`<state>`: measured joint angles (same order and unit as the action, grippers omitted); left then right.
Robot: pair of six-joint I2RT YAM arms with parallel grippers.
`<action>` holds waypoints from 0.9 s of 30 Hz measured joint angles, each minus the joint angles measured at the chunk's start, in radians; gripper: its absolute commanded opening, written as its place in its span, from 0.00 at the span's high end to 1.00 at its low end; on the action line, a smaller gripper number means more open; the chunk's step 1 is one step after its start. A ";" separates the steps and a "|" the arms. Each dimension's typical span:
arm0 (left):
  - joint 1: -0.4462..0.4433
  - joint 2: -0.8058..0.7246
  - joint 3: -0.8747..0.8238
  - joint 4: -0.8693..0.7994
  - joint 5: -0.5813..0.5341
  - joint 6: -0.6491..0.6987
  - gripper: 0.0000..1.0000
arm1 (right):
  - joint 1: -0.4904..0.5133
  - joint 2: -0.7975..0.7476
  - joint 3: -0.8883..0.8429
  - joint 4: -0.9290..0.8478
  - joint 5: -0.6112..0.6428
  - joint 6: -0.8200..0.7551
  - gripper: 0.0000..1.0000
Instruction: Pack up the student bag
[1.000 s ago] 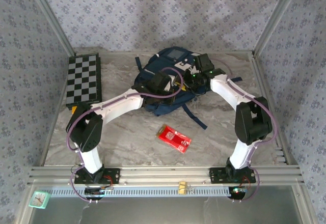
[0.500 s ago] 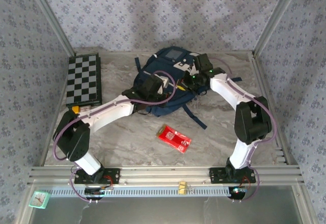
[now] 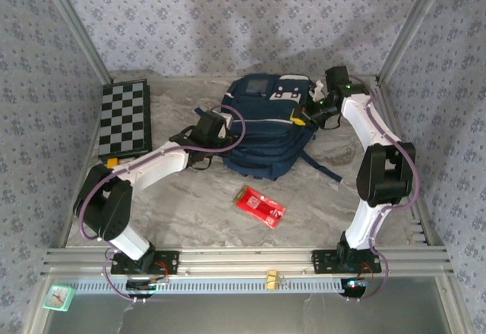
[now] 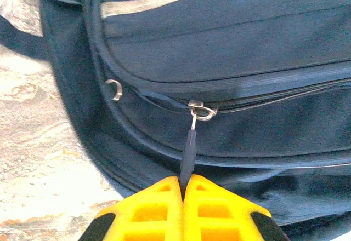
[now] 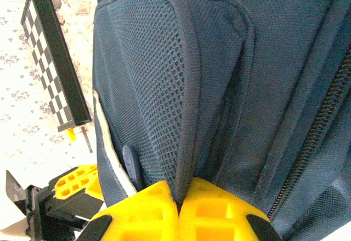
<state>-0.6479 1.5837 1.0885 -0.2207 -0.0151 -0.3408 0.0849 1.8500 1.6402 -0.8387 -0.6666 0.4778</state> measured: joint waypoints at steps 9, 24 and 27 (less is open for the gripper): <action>-0.058 0.004 0.001 0.039 -0.010 -0.008 1.00 | -0.018 -0.029 -0.079 0.104 -0.060 0.034 0.44; -0.068 0.043 0.032 0.032 -0.020 0.005 1.00 | 0.096 -0.278 -0.510 0.511 0.013 0.460 0.57; -0.068 0.043 0.032 0.031 -0.027 0.020 1.00 | 0.097 -0.256 -0.508 0.526 0.033 0.484 0.77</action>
<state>-0.7158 1.6272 1.1210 -0.1894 -0.0425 -0.3210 0.1822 1.5940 1.1324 -0.3126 -0.6338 0.9619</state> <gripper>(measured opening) 0.053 0.354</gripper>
